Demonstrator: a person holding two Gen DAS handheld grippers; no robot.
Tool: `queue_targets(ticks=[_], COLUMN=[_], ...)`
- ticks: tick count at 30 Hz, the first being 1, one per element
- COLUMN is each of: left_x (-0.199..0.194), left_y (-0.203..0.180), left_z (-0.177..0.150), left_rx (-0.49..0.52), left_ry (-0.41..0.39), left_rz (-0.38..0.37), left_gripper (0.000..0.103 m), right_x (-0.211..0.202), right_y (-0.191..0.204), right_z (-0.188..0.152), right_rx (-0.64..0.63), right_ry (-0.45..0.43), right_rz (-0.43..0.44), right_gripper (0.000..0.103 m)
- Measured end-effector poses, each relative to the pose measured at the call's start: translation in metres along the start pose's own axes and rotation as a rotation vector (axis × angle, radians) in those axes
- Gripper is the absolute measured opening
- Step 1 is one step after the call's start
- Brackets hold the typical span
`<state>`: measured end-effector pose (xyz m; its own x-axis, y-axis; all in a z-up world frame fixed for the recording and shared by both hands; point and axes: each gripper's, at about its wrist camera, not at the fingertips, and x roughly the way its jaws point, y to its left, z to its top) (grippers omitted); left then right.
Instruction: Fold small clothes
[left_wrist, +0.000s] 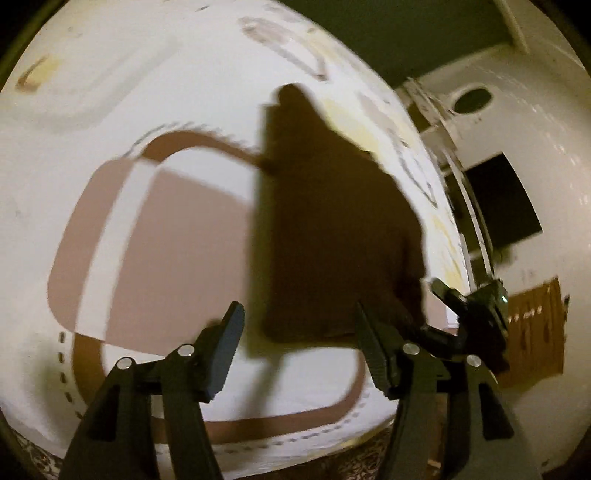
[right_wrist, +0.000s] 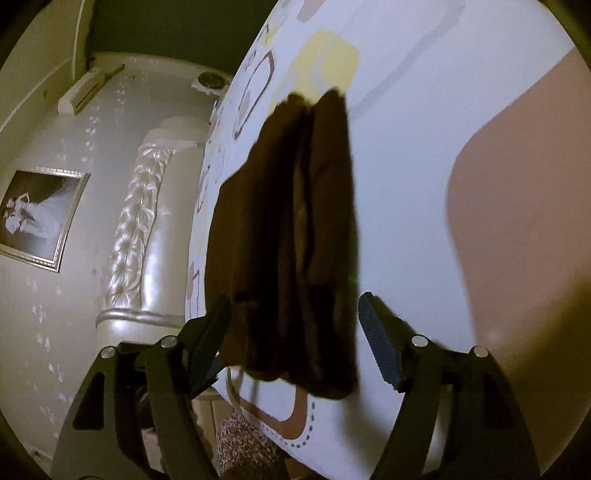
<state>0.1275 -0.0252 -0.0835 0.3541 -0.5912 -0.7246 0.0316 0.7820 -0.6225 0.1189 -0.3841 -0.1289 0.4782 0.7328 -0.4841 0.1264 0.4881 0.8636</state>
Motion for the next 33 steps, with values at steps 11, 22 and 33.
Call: queue_targets(ticks=[11,22,33], left_x=[0.035,0.033,0.034], left_y=[-0.025,-0.009,-0.010], left_z=[-0.003,-0.001,0.002], left_rx=[0.021,-0.042,-0.056], left_ry=[0.076,0.080,0.089], left_rz=[-0.079,-0.149,-0.149], left_gripper=[0.067,0.067,0.067], right_x=[0.013,-0.029,0.005], right_y=[0.011,0.032,0.030], right_z=[-0.016,-0.035,-0.034], right_rx=[0.026,-0.021,0.004], right_ry=[-0.038,-0.125,-0.082], right_rz=[-0.054,-0.068,-0.132], right_gripper=[0.069,0.053,0.025])
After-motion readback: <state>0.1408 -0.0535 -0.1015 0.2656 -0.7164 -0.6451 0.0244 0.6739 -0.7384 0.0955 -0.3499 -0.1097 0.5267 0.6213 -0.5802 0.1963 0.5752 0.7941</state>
